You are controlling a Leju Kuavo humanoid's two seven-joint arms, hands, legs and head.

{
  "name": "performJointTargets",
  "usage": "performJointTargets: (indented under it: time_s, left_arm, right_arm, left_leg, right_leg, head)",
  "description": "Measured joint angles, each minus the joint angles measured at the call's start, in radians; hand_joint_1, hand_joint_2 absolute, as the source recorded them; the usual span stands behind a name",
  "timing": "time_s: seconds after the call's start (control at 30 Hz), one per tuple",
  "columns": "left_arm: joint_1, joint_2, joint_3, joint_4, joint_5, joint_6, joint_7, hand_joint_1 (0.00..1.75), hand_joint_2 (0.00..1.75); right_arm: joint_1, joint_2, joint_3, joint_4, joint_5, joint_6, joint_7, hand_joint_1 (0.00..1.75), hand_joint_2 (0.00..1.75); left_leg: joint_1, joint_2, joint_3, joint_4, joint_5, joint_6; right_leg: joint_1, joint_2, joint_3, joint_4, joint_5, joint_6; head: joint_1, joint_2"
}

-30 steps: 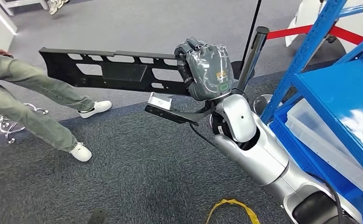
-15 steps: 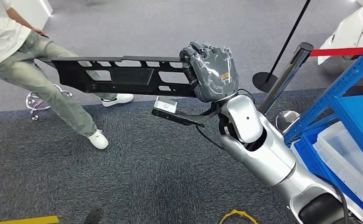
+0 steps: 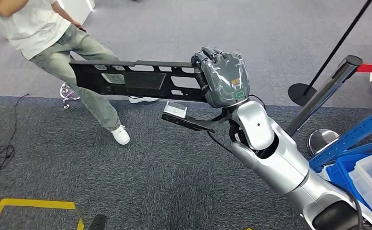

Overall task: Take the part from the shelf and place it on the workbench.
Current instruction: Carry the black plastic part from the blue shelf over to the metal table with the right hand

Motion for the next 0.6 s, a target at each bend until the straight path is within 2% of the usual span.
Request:
performJointTargets:
  time_s: [0.03,0.07,0.13,0.17,0.2,0.23,0.27,0.3,0.37,0.43,0.47,0.5,0.53,0.57,0.6]
  left_arm:
    - [0.001,0.0,0.0,0.0,0.0,0.0,0.0,0.0,1.75]
    - [0.002,0.0,-0.001,0.0,0.0,0.0,0.0,0.0,1.75]
    - [0.001,0.001,-0.001,0.0,0.0,0.0,0.001,0.0,1.75]
    - [0.0,0.002,-0.002,0.0,0.0,0.0,0.001,0.0,1.75]
    - [-0.001,0.003,-0.002,0.0,0.0,0.0,0.001,0.0,1.75]
    - [-0.001,0.003,-0.002,0.0,0.0,0.0,0.002,0.0,1.75]
    - [-0.001,0.003,-0.002,0.0,-0.001,0.0,0.003,0.0,1.75]
    - [0.001,0.004,-0.003,0.0,-0.003,0.0,0.005,0.0,1.75]
    - [0.002,0.005,-0.005,0.0,-0.012,-0.002,0.011,0.0,1.75]
    - [-0.003,0.005,-0.008,0.0,-0.026,-0.004,0.02,0.0,1.75]
    - [-0.006,0.005,-0.011,0.0,-0.034,-0.004,0.027,0.0,1.75]
    - [-0.007,0.006,-0.016,0.0,-0.042,-0.004,0.037,0.0,1.75]
    - [-0.007,0.008,-0.021,0.0,-0.049,-0.005,0.047,0.0,1.75]
    - [-0.007,0.01,-0.026,0.0,-0.056,-0.007,0.058,0.0,1.75]
    - [-0.006,0.013,-0.03,0.0,-0.063,-0.011,0.071,0.0,1.75]
  right_arm:
    - [0.004,-0.002,0.0,0.0,0.0,0.001,0.001,1.75,1.75]
    - [0.006,-0.004,0.0,-0.001,-0.001,0.0,0.001,1.75,1.75]
    - [0.009,-0.006,0.0,-0.004,-0.007,-0.002,0.003,1.75,1.75]
    - [0.009,-0.007,0.0,-0.005,-0.013,-0.004,0.004,1.75,1.75]
    - [0.011,-0.009,0.0,-0.006,-0.018,-0.007,0.004,1.75,1.75]
    - [0.013,-0.01,-0.001,-0.006,-0.022,-0.01,0.004,1.75,1.75]
    - [0.016,-0.011,-0.001,-0.006,-0.024,-0.013,0.005,1.75,1.75]
    - [0.019,-0.013,-0.001,-0.006,-0.025,-0.015,0.004,1.75,1.75]
    - [0.024,-0.018,-0.001,-0.006,-0.026,-0.017,0.004,1.75,1.75]
    - [0.029,-0.023,-0.001,-0.006,-0.027,-0.022,0.003,1.75,1.75]
    - [0.034,-0.024,-0.002,-0.006,-0.027,-0.024,0.002,1.75,1.75]
    - [0.039,-0.025,-0.002,-0.005,-0.027,-0.026,0.0,1.75,1.75]
    - [0.044,-0.027,-0.002,-0.004,-0.027,-0.028,-0.002,1.75,1.75]
    - [0.048,-0.027,-0.002,-0.003,-0.025,-0.028,-0.005,1.75,1.75]
    - [0.05,-0.028,-0.002,-0.002,-0.024,-0.029,-0.008,1.75,1.75]
  left_leg:
    - [0.001,0.003,-0.001,-0.005,0.014,-0.001]
    - [0.002,0.008,0.019,-0.048,0.043,0.0]
    - [-0.005,0.04,0.088,-0.187,0.104,0.007]
    - [-0.01,0.054,0.115,-0.24,0.12,0.014]
    - [-0.016,0.063,0.128,-0.267,0.124,0.021]
    - [-0.021,0.059,0.13,-0.269,0.12,0.028]
    - [-0.021,0.048,0.131,-0.273,0.122,0.035]
    - [-0.019,0.037,0.137,-0.279,0.122,0.04]
    - [-0.014,0.018,0.152,-0.293,0.124,0.054]
    - [-0.013,-0.001,0.161,-0.298,0.124,0.066]
    - [-0.014,-0.012,0.162,-0.297,0.123,0.071]
    - [-0.014,-0.026,0.164,-0.296,0.121,0.072]
    - [-0.015,-0.04,0.165,-0.294,0.119,0.072]
    - [-0.015,-0.055,0.166,-0.29,0.116,0.071]
    - [-0.014,-0.07,0.167,-0.284,0.112,0.068]
  right_leg:
    - [0.0,-0.011,0.002,0.0,-0.003,0.001]
    - [0.0,-0.022,0.006,0.0,-0.006,0.002]
    - [0.002,-0.044,0.016,-0.001,-0.014,0.008]
    - [0.005,-0.054,0.02,-0.003,-0.017,0.012]
    - [0.007,-0.063,0.024,-0.006,-0.02,0.016]
    - [0.009,-0.071,0.028,-0.009,-0.021,0.021]
    - [0.009,-0.08,0.033,-0.013,-0.023,0.026]
    - [0.008,-0.079,0.038,-0.014,-0.027,0.032]
    - [0.006,-0.042,0.025,0.028,-0.054,0.04]
    - [0.007,0.006,-0.038,0.146,-0.103,0.039]
    - [0.007,0.016,-0.077,0.211,-0.123,0.039]
    - [0.008,0.02,-0.106,0.252,-0.127,0.039]
    - [0.008,0.022,-0.119,0.258,-0.111,0.039]
    - [0.007,0.025,-0.113,0.227,-0.077,0.038]
    - [0.006,0.036,-0.092,0.166,-0.034,0.037]
  head:
    - [0.0,0.0]
    - [0.0,0.0]
    - [0.0,0.0]
    - [0.0,0.0]
    - [0.0,0.0]
    - [0.0,0.0]
    - [0.001,0.0]
    - [0.002,0.0]
    - [0.006,0.0]
    - [0.011,0.0]
    - [0.013,0.0]
    - [0.014,0.0]
    - [0.015,0.0]
    - [0.015,0.0]
    - [0.015,0.0]
